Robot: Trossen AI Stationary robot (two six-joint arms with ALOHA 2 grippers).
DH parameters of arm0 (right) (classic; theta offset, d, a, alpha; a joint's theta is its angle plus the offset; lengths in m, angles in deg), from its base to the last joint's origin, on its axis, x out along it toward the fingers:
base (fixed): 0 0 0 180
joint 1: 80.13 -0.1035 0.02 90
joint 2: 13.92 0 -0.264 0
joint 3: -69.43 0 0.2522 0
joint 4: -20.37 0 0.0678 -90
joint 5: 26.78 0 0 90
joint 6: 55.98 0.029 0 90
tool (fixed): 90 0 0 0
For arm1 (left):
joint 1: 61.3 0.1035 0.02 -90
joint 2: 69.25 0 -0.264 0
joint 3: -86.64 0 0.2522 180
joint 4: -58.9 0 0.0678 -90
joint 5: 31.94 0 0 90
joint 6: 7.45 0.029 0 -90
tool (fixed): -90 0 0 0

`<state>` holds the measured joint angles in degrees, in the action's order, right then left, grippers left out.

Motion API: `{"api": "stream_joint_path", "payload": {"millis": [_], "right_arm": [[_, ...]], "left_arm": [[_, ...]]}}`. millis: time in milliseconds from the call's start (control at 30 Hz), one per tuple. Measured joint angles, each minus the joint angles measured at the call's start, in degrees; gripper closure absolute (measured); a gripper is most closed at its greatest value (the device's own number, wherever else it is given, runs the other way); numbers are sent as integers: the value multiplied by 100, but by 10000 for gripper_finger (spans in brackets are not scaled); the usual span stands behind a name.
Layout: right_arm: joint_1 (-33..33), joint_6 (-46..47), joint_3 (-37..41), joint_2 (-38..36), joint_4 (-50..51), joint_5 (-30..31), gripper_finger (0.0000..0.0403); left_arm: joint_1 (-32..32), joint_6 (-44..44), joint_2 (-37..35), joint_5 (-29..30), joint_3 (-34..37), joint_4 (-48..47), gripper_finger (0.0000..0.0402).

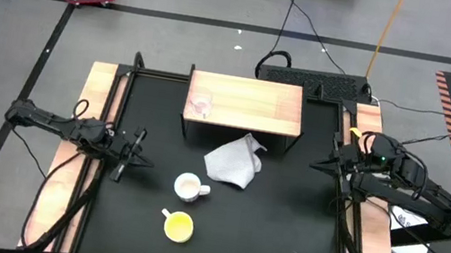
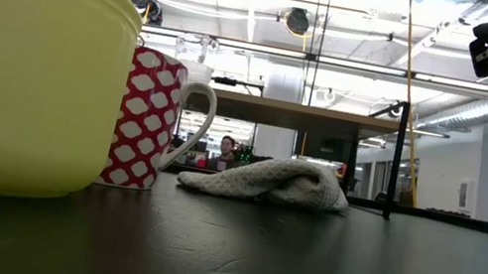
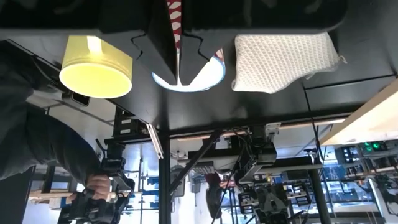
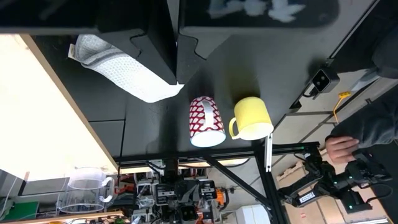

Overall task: Stack small to large cups/mugs on shelf
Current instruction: Put the yellow mug on the shelf

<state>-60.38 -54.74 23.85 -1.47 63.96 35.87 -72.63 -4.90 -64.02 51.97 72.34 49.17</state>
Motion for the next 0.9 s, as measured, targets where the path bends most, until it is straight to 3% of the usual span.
{"api": "stream_joint_path", "payload": {"millis": [567,900], "right_arm": [[0,0,0,0,-2,0,403],[0,-10,0,0,-2,0,403]], "left_arm": [[0,-141,0,-46,-7,-238,380],[0,-766,0,-73,-7,-219,380]]}}
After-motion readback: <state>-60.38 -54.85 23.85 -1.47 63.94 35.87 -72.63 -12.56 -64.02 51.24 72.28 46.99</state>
